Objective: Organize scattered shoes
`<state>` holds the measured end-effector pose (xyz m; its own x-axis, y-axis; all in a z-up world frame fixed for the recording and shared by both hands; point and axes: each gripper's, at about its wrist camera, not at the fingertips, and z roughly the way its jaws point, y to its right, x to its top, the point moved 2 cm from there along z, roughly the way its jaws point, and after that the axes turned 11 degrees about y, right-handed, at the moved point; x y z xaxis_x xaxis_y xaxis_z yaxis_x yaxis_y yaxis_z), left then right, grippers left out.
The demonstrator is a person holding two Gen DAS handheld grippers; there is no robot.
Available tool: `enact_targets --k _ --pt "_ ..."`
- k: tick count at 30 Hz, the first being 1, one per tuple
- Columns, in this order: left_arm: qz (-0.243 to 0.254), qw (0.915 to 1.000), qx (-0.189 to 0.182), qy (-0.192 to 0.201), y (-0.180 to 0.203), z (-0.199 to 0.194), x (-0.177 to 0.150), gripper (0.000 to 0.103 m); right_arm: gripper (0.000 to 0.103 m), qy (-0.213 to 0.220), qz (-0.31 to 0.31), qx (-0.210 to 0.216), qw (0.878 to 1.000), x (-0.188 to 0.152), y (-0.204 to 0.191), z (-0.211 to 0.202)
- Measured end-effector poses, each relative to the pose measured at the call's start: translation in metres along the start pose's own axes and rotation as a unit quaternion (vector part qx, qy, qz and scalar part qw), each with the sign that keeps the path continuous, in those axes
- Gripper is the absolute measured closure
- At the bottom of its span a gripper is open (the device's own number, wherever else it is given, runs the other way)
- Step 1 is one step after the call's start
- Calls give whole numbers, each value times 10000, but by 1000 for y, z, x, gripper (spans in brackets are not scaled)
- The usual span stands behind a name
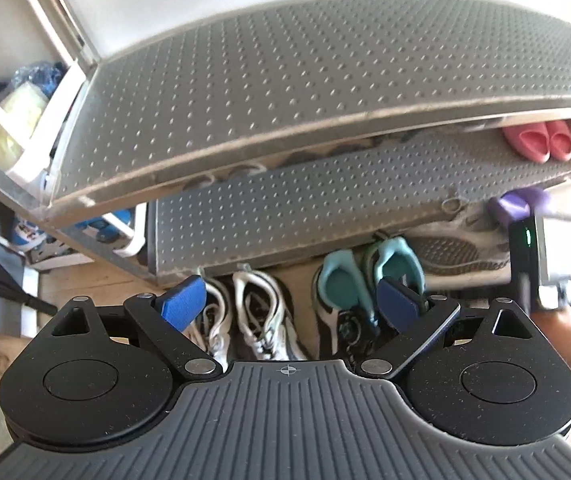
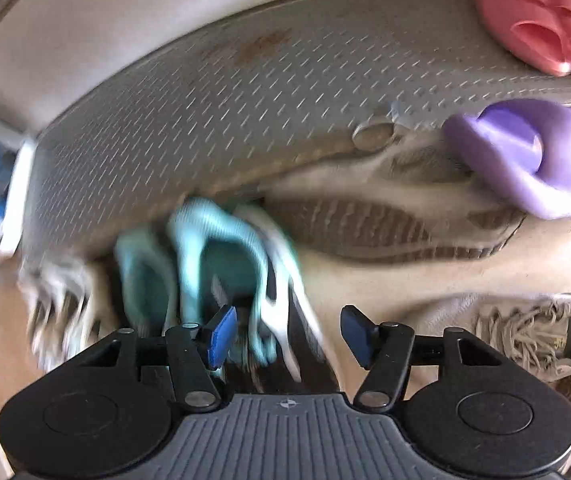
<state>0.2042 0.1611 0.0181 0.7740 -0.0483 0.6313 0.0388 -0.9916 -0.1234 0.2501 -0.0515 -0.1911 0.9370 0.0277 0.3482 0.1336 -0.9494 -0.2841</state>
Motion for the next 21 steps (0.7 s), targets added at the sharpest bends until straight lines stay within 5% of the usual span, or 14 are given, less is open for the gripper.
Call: enact_targets --k 3,5,8,10,12,13,17,20,21 --pt "3 10000 -13 26 1 -2 2 7 65 -117 -1747 -361 9839 -30 -18 7" --pt "19 10000 14 37 0 -2 3 7 69 -38 -3207 -1038 9415 -53 -29 20" --pt "-16 9999 116 62 -5 -1 4 7 70 21 -3873 -1713 9059 -64 -31 43" --pt "-136 9994 308 70 -15 2 5 7 70 120 -3713 -1858 9097 -59 -33 56" --pt "-195 9990 394 43 -19 6 5 7 75 258 -3327 -1461 9313 -50 -49 62" --pt "-199 9989 415 -14 -20 11 4 7 93 267 -3326 -1372 9327 -48 -59 64" --pt "8 9990 351 -267 -9 26 -1 7 95 138 -3795 -1573 9116 -45 -79 58" --pt "106 9994 185 -257 2 28 -2 7 60 121 -3532 -1455 9241 -31 -69 29" --pt "171 9996 37 -238 11 29 -4 7 58 106 -3307 -1303 9346 -23 -60 12"
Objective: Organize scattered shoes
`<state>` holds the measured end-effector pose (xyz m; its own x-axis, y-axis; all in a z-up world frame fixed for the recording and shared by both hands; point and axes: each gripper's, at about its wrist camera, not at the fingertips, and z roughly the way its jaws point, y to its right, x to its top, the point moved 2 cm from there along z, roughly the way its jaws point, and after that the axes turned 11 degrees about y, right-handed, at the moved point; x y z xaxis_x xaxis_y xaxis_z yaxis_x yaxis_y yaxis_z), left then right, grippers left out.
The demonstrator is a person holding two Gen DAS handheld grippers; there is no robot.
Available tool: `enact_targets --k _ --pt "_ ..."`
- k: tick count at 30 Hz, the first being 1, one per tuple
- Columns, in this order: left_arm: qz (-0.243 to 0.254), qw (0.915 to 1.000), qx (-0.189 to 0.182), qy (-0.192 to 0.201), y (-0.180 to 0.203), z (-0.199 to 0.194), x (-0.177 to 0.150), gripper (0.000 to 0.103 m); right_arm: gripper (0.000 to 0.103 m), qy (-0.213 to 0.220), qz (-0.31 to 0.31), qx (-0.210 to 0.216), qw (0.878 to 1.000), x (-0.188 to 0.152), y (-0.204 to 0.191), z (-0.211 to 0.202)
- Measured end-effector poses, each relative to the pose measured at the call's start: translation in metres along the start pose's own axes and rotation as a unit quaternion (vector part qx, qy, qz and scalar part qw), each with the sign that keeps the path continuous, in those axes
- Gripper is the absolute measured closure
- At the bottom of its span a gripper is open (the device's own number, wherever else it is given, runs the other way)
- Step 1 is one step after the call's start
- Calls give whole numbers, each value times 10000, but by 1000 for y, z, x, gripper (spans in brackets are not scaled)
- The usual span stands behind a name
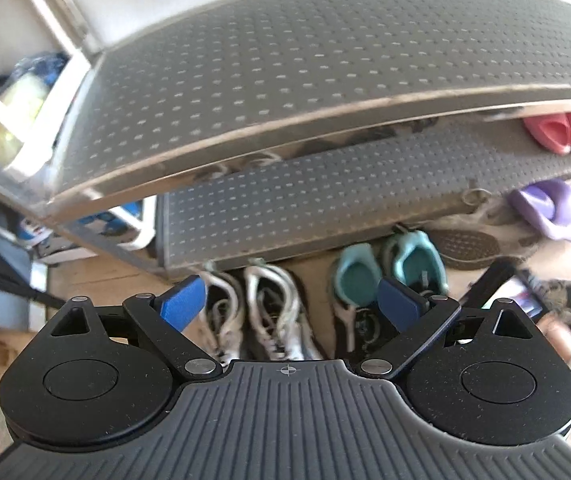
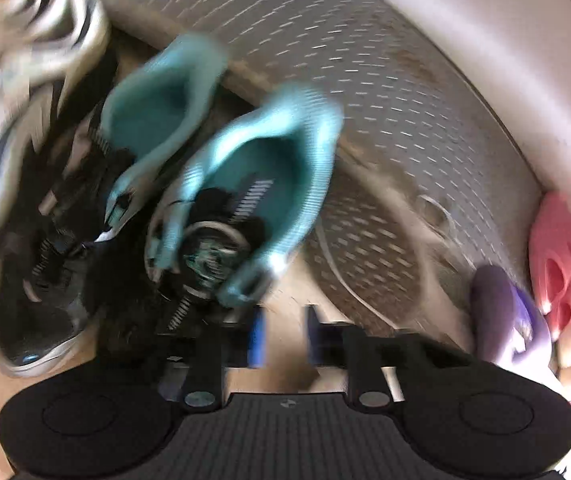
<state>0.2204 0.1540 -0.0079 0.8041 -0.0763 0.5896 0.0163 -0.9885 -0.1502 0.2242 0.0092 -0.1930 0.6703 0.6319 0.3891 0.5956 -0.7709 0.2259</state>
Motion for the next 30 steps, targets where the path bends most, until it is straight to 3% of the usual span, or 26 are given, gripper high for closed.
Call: enact_targets --k 3,5,10,11,12,13,15,19,20,22,24,27,30 --pt "211 9988 -447 70 28 5 -2 7 46 -41 652 504 9966 -5 56 -48" --pt "387 9969 -670 106 44 9 -5 7 22 -48 1112 754 9909 -13 105 -89" --pt "1503 9837 -944 282 103 24 -32 7 15 739 2131 751 9713 -45 219 -160" --pt "1778 9784 -996 354 115 26 -38 7 14 942 2342 719 9649 -55 233 -161" --pt "2257 9672 -1053 499 137 32 -53 7 15 1085 2700 689 9542 -66 251 -162" --pt "2392 9637 -1070 510 145 34 -59 7 18 1059 2945 666 9474 -72 258 -159" --pt "2712 9538 -1214 456 172 42 -74 7 19 818 3263 692 9392 -74 269 -154" --pt "3459 9270 -1407 341 234 65 -96 7 18 1054 3496 1032 9252 -82 298 -168" --pt "3629 9210 -1374 341 245 70 -98 7 17 1104 3614 996 9205 -84 305 -172" --pt "4253 8965 -1200 301 272 93 -103 7 16 1257 3854 926 9094 -88 321 -184" --pt "4493 8866 -1092 121 282 113 -104 7 16 1452 4000 918 9003 -90 332 -197" --pt "4225 9019 -820 -373 295 154 -99 10 16 1594 4206 960 8879 -90 339 -201" --pt "3630 9282 -323 -747 303 189 -96 13 16 1682 4432 1179 8726 -90 347 -209"
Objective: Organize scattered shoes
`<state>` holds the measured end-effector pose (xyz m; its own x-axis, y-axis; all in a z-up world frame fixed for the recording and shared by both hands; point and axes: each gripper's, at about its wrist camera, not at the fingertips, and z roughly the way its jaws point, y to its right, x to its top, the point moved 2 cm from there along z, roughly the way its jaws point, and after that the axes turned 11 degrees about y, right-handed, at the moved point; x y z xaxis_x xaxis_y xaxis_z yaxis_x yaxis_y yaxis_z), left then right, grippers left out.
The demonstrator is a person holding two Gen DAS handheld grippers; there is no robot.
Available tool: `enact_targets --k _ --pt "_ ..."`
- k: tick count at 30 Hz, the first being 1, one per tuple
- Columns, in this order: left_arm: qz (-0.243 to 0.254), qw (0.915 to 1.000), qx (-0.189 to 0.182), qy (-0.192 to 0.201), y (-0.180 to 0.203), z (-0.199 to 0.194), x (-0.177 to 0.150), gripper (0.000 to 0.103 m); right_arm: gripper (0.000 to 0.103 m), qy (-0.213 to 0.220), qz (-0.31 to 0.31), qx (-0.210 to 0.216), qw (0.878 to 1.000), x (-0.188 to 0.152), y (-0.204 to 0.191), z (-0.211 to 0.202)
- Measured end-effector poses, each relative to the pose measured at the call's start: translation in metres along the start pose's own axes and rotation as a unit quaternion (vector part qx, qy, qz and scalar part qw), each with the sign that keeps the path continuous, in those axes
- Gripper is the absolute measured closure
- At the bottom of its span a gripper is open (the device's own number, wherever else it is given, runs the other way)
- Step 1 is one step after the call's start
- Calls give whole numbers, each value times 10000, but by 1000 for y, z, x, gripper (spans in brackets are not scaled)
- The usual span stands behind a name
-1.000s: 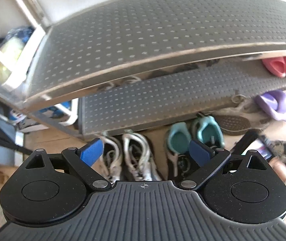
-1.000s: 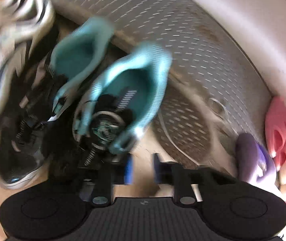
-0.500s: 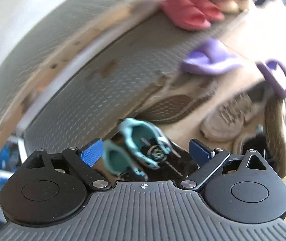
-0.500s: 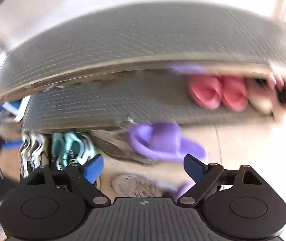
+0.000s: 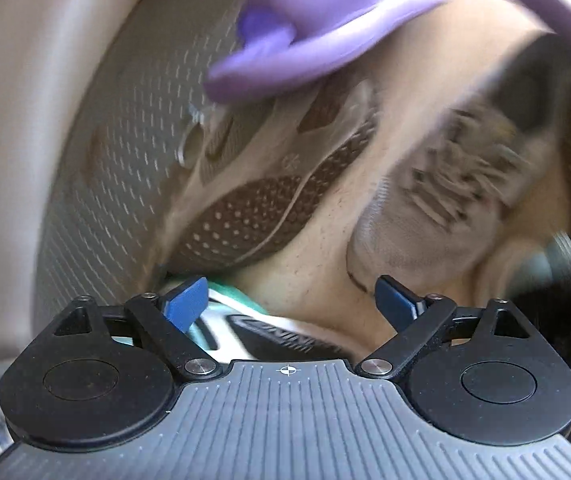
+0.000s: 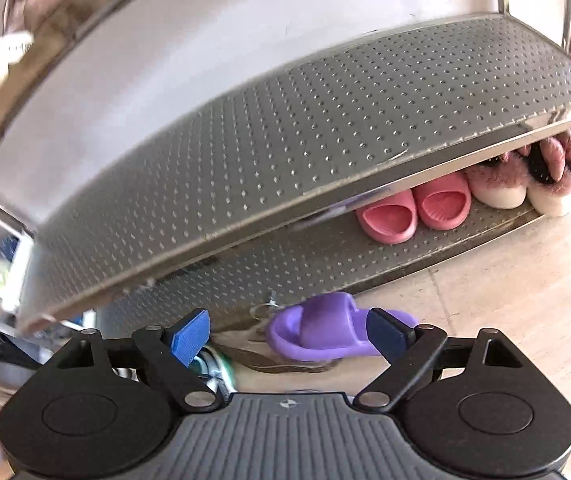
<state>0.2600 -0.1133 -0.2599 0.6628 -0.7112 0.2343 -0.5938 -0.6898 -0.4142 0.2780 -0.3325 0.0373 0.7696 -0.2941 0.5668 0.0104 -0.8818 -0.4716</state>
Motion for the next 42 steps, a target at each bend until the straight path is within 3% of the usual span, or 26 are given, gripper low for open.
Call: enact_targets --k 1,3,5,7,8,10,11,13,15,17,19,21,22,24,31,32,35,38,42 --pt "-287 9995 53 -92 2 11 3 13 15 -1 23 41 10000 1 -1 0" --pt "-925 9947 -414 -175 5 22 6 15 13 -7 46 98 9999 3 -3 1" --pt "-1185 9885 -868 -362 16 26 6 29 13 -22 5 108 9999 3 -5 1" --pt "-1369 9797 -1363 -535 32 27 6 29 12 -34 -25 124 9999 4 -6 1" --pt "-1557 9687 -1845 -575 39 24 7 35 12 -38 -22 138 9999 4 -6 1" --pt "-1925 9380 -2808 -647 53 17 9 41 12 -47 -14 169 9998 4 -6 0" --pt "-2049 9337 -2893 -508 59 11 14 40 12 -45 -19 176 9998 3 -6 0" --pt "-2289 9247 -3033 -218 71 -2 24 33 12 -30 -42 166 9998 3 -5 -1" --pt "-2243 9287 -2953 -64 73 -11 29 29 12 -41 -75 100 9999 2 -3 -1" --pt "-2030 9490 -2383 374 55 -24 24 25 12 -62 -59 35 10000 0 0 0" --pt "-1801 9638 -1786 819 35 -38 19 13 12 -75 9 7 10000 0 4 0" --pt "-2183 9629 -1400 748 0 -28 3 12 12 -39 111 2 9999 1 5 -2" --pt "-2599 9540 -1411 491 -16 -15 -7 13 12 -25 146 7 9999 1 5 -3" --pt "-3426 9284 -1437 -41 -47 9 -25 16 12 -7 170 85 9998 2 2 -3" --pt "-3988 8957 -1873 -588 -50 52 -41 22 11 -99 114 -26 9999 4 -2 4" --pt "-3986 8943 -1936 -629 -44 53 -39 21 11 -120 117 -33 9999 4 -2 5" --pt "-3671 9100 -1826 -614 -23 52 -29 16 11 -156 115 -43 9998 5 -1 7" --pt "-3466 9055 -2369 -618 -1 40 -15 16 11 -169 103 -65 9998 5 1 6" --pt "-3223 8888 -3237 -369 43 18 9 25 11 -154 108 -69 9998 4 1 6"
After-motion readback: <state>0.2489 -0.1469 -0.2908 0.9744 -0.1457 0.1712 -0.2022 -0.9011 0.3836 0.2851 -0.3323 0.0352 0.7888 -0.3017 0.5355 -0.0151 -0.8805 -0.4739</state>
